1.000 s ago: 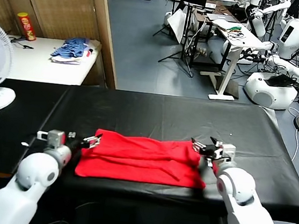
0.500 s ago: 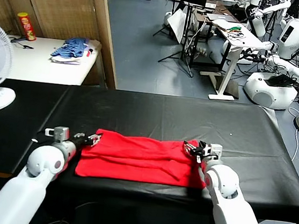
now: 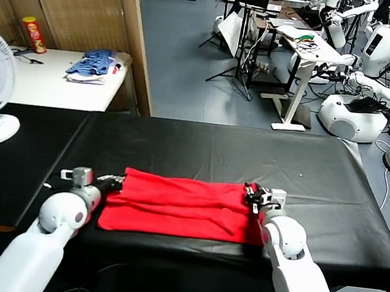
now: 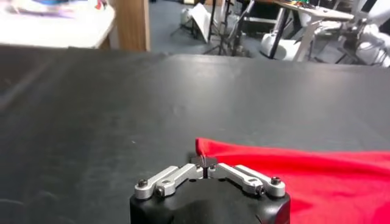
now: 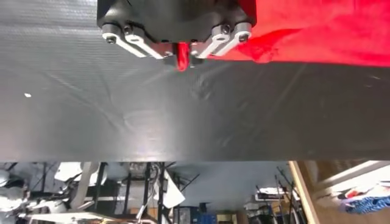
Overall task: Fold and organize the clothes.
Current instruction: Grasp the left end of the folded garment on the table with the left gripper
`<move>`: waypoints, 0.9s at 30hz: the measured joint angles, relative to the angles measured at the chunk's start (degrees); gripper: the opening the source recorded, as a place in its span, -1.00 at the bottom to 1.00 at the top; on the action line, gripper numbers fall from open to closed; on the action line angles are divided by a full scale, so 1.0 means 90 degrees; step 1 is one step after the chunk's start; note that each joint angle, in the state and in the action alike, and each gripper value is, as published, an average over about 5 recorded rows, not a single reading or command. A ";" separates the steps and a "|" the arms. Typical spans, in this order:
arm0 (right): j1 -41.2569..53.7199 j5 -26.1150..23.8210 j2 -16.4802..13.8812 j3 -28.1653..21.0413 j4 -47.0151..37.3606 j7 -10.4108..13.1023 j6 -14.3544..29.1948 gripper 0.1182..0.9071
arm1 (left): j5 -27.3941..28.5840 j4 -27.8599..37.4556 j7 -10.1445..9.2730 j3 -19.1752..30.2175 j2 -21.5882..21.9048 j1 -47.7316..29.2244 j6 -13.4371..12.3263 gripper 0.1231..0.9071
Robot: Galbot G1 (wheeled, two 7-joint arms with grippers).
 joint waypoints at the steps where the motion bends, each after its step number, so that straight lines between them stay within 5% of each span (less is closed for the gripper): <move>1: -0.0026 -0.0028 0.0002 0.0020 0.0019 0.0017 0.0021 -0.93 | 0.0125 -0.0061 0.0002 -0.0022 0.0025 0.0048 -0.0012 -0.99; 11: -0.0160 -0.0018 -0.0080 0.0112 0.0138 -0.0276 0.0139 -0.93 | 0.0632 -0.0665 0.0041 -0.0255 0.0251 0.0485 0.0141 -0.99; 15: -0.0256 -0.0011 -0.0170 0.0161 0.0265 -0.0410 0.0167 -0.70 | 0.0575 -0.0770 0.0050 -0.0312 0.0229 0.0575 0.0200 -0.96; 18: -0.0353 0.0038 -0.0254 0.0234 0.0415 -0.0438 0.0177 -0.30 | 0.0535 -0.0877 0.0042 -0.0371 0.0209 0.0644 0.0188 -0.71; 24: -0.0663 0.0180 -0.0441 0.0419 0.0892 -0.0454 0.0171 0.50 | 0.0480 -0.1104 0.0017 -0.0545 0.0264 0.0814 0.0150 0.14; 27: -0.0847 0.0213 -0.0491 0.0516 0.1164 -0.0458 0.0173 0.69 | 0.0449 -0.1223 0.0012 -0.0640 0.0288 0.0908 0.0130 0.51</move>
